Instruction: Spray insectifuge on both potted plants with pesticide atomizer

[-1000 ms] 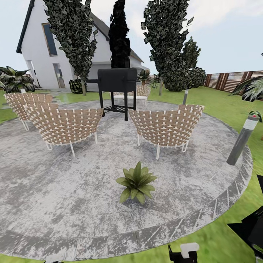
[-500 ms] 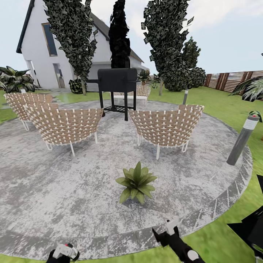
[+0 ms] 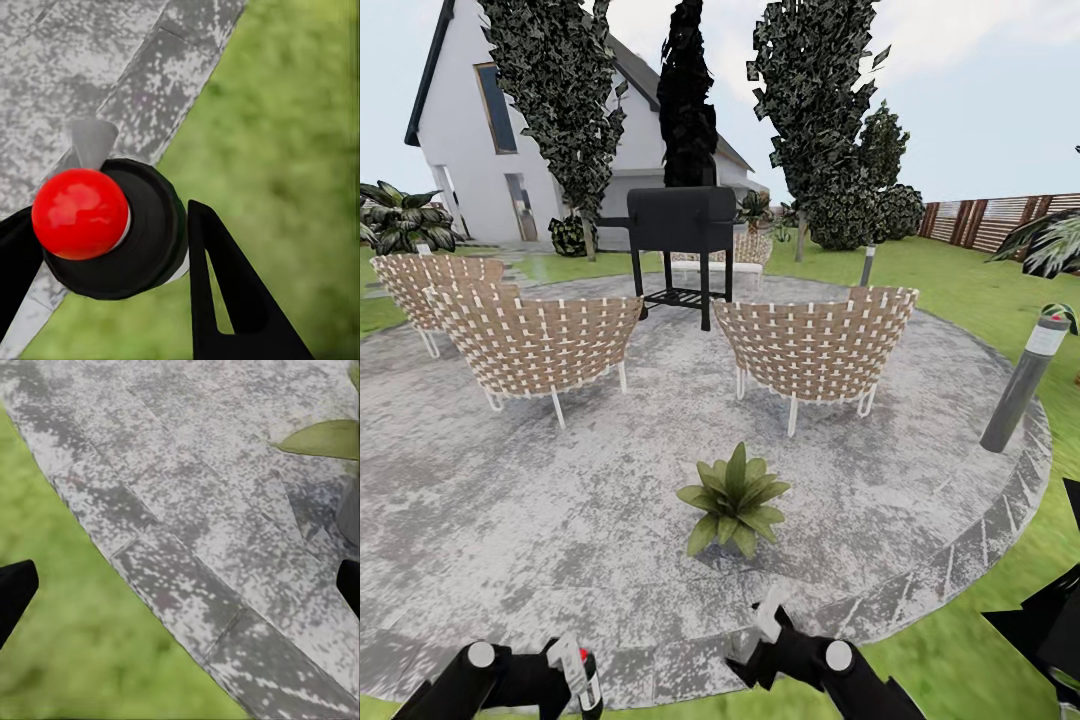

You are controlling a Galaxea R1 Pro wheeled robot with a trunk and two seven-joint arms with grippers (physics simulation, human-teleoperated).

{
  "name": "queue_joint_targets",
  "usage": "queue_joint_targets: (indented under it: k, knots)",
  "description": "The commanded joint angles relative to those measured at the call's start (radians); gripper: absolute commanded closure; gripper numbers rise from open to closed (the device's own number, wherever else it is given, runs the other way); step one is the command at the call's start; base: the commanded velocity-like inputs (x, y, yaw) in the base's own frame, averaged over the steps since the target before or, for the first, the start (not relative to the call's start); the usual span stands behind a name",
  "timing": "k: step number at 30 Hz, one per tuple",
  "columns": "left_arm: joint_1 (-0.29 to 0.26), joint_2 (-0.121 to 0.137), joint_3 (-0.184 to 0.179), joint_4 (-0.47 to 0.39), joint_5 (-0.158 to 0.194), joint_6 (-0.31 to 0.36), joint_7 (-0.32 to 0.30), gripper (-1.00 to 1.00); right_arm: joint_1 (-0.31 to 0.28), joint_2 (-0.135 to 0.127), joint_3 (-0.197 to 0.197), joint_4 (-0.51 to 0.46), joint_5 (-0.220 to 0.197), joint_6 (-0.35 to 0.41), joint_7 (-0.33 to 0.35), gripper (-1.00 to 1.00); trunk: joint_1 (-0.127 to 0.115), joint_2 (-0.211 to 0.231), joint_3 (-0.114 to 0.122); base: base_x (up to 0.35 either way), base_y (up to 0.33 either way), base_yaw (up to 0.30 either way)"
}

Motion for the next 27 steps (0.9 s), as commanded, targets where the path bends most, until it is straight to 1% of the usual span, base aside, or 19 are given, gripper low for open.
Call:
queue_joint_targets:
  k: [1,3,4,6,8,10,12,13,14,15,16,18,20,22,25,27]
  knots:
    - [-0.001,-0.001,0.007,-0.008,-0.011,-0.009,-0.016,1.00,0.000,0.002,-0.001,-0.011,0.011,-0.006,0.041,-1.00,0.000,0.000,-0.001,0.000,0.000,0.000]
    - [-0.001,-0.002,0.007,-0.023,-0.012,-0.009,-0.032,1.00,0.000,0.003,0.000,-0.028,0.011,-0.005,0.071,-1.00,0.000,0.000,-0.001,0.000,0.000,0.000]
    - [-0.001,-0.003,0.007,-0.028,-0.012,-0.009,-0.041,1.00,0.000,0.004,0.000,-0.033,0.011,-0.005,0.076,1.00,0.000,0.000,-0.001,0.000,0.000,0.000]
    - [-0.001,-0.014,0.006,-0.046,-0.015,-0.009,-0.066,1.00,0.000,0.007,0.000,-0.039,0.010,-0.004,0.096,1.00,0.000,0.000,-0.001,0.000,0.000,0.000]
    - [-0.001,-0.026,-0.009,-0.066,-0.029,-0.008,-0.084,1.00,0.001,0.020,0.000,-0.040,0.013,-0.004,0.139,1.00,0.000,0.000,-0.001,0.000,0.000,0.000]
    - [-0.001,-0.043,-0.044,-0.078,-0.039,-0.007,-0.091,1.00,0.001,0.028,0.001,-0.041,0.026,-0.004,0.175,1.00,0.000,0.000,-0.001,0.000,0.000,0.000]
    - [-0.001,-0.060,-0.079,-0.081,-0.043,-0.006,-0.092,1.00,0.000,0.031,0.002,-0.041,0.037,-0.004,0.186,1.00,0.000,0.000,-0.001,0.000,0.000,0.000]
    - [-0.001,-0.070,-0.088,-0.082,-0.044,-0.006,-0.092,1.00,0.000,0.031,0.002,-0.041,0.038,-0.004,0.188,1.00,0.000,0.000,-0.001,0.000,0.000,0.000]
    - [-0.001,-0.087,-0.107,-0.083,-0.045,-0.007,-0.092,1.00,0.000,0.043,0.004,-0.041,0.039,-0.004,0.190,1.00,0.000,0.000,-0.001,0.000,0.000,0.000]
    - [-0.001,-0.094,-0.138,-0.083,-0.046,-0.006,-0.089,1.00,-0.001,0.058,0.012,-0.040,0.041,-0.004,0.190,1.00,0.000,0.000,-0.001,0.000,0.000,0.000]
    - [-0.001,-0.096,-0.166,-0.082,-0.047,-0.006,-0.086,1.00,-0.001,0.067,0.034,-0.040,0.043,-0.004,0.190,1.00,0.000,0.000,-0.001,0.000,0.000,0.000]
    - [0.000,-0.097,-0.186,-0.081,-0.047,-0.006,-0.084,1.00,-0.001,0.074,0.061,-0.040,0.043,-0.004,0.190,1.00,0.000,0.000,-0.001,0.000,0.000,0.000]
    - [0.001,-0.097,-0.193,-0.080,-0.047,-0.006,-0.083,1.00,-0.001,0.081,0.070,-0.040,0.043,-0.004,0.190,1.00,0.000,0.000,-0.001,0.000,0.000,0.000]
    - [0.002,-0.097,-0.197,-0.079,-0.047,-0.006,-0.082,1.00,-0.001,0.099,0.075,-0.038,0.043,-0.004,0.190,1.00,0.000,0.000,-0.001,0.000,0.000,0.000]
    - [0.003,-0.096,-0.199,-0.079,-0.045,-0.013,-0.084,1.00,0.000,0.109,0.077,-0.036,0.044,-0.004,0.190,1.00,0.000,0.000,-0.001,0.000,0.000,0.000]
    - [0.004,-0.095,-0.200,-0.078,-0.044,-0.017,-0.086,1.00,0.000,0.110,0.077,-0.036,0.044,-0.004,0.190,1.00,0.000,0.000,-0.001,0.000,0.000,0.000]
